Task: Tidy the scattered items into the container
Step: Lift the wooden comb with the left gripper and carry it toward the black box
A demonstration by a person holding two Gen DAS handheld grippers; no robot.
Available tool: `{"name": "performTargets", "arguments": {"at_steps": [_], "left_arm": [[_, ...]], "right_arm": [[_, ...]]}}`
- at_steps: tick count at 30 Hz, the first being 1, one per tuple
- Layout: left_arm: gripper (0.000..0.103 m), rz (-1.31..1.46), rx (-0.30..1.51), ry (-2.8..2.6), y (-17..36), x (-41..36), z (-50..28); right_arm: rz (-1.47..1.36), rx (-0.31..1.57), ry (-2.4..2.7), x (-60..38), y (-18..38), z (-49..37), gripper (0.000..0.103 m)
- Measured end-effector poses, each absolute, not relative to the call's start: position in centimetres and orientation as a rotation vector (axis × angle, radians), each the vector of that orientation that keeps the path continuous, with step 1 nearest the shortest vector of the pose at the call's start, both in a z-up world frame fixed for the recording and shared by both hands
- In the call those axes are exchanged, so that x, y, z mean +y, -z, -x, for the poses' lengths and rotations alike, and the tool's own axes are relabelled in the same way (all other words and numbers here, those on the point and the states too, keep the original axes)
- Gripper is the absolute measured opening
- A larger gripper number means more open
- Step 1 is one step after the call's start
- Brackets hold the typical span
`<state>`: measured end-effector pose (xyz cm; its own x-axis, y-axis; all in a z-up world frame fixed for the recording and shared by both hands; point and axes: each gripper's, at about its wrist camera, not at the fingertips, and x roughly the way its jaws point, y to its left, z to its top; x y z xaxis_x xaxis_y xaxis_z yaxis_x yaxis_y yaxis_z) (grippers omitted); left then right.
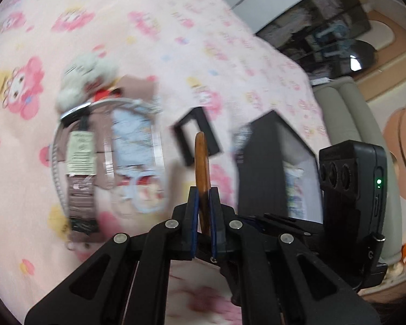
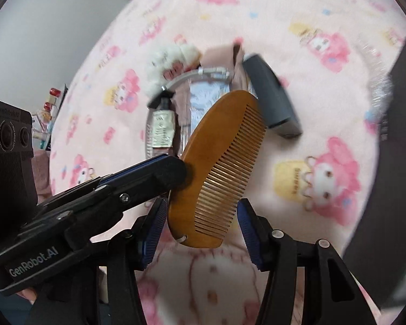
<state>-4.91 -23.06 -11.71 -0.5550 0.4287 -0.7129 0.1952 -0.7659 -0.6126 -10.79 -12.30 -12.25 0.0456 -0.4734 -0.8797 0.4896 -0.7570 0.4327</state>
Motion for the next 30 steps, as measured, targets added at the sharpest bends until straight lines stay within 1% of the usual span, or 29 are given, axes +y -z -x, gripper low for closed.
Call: {"name": "performTargets", "arguments": {"at_steps": [4,8,16,19,24,30], "left_arm": [[0.005,1.314,-0.926,-2.439,8.6,-19.6,5.4],[0.005,1.247,-0.851,-2.368,6.3,-14.1,6.9],[0.004,1.201,-0.696,-2.264,3.7,-2.9,11.0],[0.004,1.207,-0.651,-2.245,3.5,0.6,12.4],[0.004,1.263,-0.633,-2.217,4.9,4.3,14.0],[0.004,1.322,-0.654,-2.231,6.8,3.8,13.7]], "right_arm": [[-1.574,0.017,1.898,-9.5,8.8,9.8,0.051],[-1.526,-0.041,1.987,-5.7,6.5,10.5,0.051],[-1.437,-0.169,2.128,6.2,3.0,10.4,0.050],[-1.423,-0.211,2.183,10.3,2.4,11.1,0.050],[-1.451,-0.284,2.254,16.1,3.1,12.2,0.050],[-1.492,-0.338,2.263,19.2,5.0,12.7,0.050]]}}
